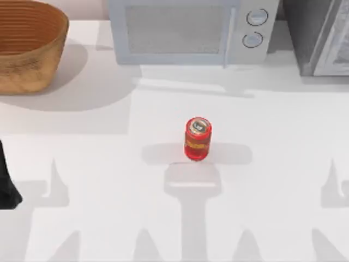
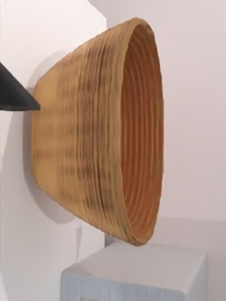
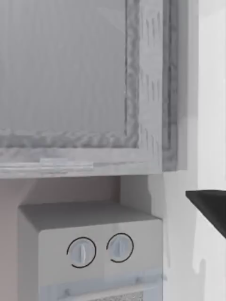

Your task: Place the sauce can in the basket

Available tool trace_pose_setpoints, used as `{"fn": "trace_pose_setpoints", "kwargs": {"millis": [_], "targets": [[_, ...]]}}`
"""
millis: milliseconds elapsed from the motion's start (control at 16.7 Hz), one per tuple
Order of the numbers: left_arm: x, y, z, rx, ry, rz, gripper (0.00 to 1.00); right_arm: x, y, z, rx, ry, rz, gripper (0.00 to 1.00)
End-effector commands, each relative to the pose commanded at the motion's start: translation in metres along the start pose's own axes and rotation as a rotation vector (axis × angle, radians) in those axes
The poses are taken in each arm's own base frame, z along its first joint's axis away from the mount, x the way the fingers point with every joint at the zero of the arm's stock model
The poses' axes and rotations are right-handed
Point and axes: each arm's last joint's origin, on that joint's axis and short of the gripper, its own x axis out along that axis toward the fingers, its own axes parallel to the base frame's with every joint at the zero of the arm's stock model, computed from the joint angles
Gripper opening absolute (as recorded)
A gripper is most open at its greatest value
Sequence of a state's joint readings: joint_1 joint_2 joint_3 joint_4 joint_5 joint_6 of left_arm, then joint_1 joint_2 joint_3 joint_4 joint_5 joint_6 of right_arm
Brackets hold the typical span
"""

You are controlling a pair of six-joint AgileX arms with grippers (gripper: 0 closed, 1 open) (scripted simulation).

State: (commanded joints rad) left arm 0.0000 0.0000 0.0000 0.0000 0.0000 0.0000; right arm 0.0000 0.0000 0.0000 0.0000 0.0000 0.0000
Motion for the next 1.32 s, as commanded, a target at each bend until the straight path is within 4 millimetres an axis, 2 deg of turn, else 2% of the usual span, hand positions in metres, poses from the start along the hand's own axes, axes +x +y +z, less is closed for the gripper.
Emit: {"fn": "trace_pose_setpoints", "kwargs": {"millis": [300, 480, 660, 840, 1020, 1140, 1320], "targets": [[0.002, -0.002, 0.006, 0.0, -0.001, -0.034, 1.0, 0.0, 0.0, 0.0, 0.0, 0.0, 0.0, 1.0], [0.011, -0.006, 0.021, 0.001, 0.001, -0.119, 1.0, 0.0, 0.0, 0.0, 0.0, 0.0, 0.0, 1.0], [0.028, -0.012, 0.039, 0.001, 0.004, -0.242, 1.0, 0.0, 0.0, 0.0, 0.0, 0.0, 0.0, 1.0], [0.057, -0.021, 0.055, 0.001, 0.006, -0.391, 1.0, 0.0, 0.0, 0.0, 0.0, 0.0, 0.0, 1.0], [0.095, -0.034, 0.062, 0.002, 0.006, -0.556, 1.0, 0.0, 0.0, 0.0, 0.0, 0.0, 0.0, 1.0], [0.124, -0.044, 0.059, 0.003, 0.005, -0.669, 1.0, 0.0, 0.0, 0.0, 0.0, 0.0, 0.0, 1.0], [0.167, -0.062, 0.04, 0.005, 0.004, -0.837, 1.0, 0.0, 0.0, 0.0, 0.0, 0.0, 0.0, 1.0]]}}
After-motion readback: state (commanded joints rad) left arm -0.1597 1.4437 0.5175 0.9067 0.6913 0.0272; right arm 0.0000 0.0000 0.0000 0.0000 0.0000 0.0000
